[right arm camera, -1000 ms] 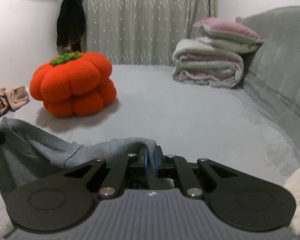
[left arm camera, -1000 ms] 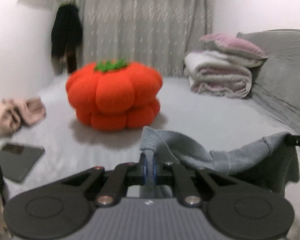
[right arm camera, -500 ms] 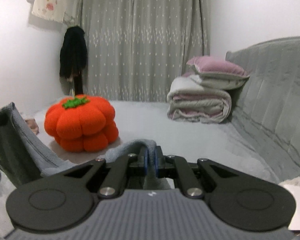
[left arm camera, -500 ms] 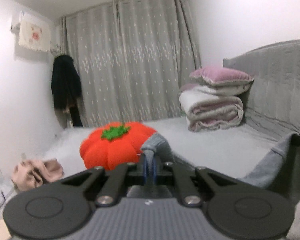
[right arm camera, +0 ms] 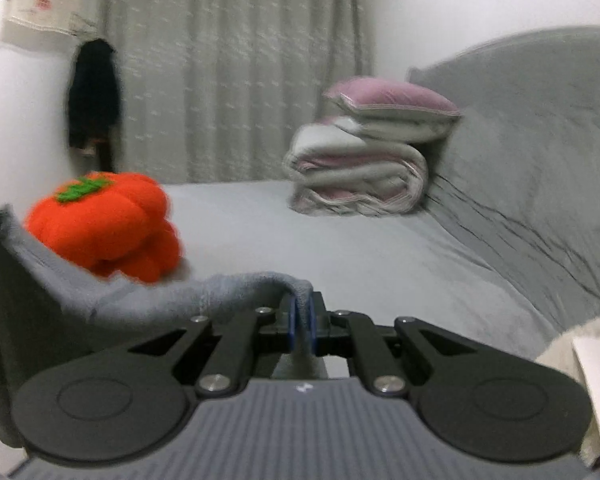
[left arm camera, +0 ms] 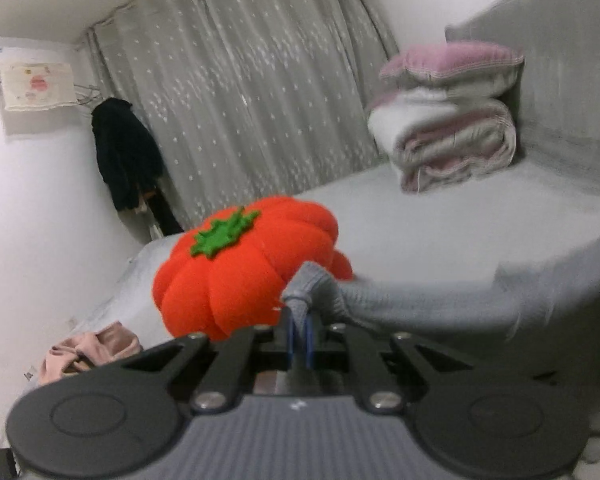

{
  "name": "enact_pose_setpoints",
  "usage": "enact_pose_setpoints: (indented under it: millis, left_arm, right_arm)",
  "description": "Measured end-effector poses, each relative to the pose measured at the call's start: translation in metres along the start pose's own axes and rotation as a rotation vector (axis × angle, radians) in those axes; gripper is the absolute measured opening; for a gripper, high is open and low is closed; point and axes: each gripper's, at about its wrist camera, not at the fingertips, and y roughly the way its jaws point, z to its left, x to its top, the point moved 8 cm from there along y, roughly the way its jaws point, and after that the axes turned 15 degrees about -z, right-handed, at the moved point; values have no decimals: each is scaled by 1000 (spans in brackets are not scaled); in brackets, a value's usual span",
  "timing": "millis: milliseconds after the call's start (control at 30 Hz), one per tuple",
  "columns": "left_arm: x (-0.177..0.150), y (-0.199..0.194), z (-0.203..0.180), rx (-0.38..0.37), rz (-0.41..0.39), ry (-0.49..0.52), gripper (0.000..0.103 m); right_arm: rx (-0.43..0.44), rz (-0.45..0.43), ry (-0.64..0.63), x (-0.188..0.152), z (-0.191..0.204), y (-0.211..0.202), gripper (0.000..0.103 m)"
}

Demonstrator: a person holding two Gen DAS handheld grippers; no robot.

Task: Fold clothes
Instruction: 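Lift the sweater with both grippers and shake it out in the air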

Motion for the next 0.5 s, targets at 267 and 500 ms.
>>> enact_pose_setpoints:
  millis: [267,500]
  left_arm:
    - [-32,89,-44,-24,47,31,6]
    - [-44,146,-76,-21,42,68,7]
  right_arm:
    - [-92,56,11,-49,-22,79,8]
    - [-129,82,1,-77,-28,120,8]
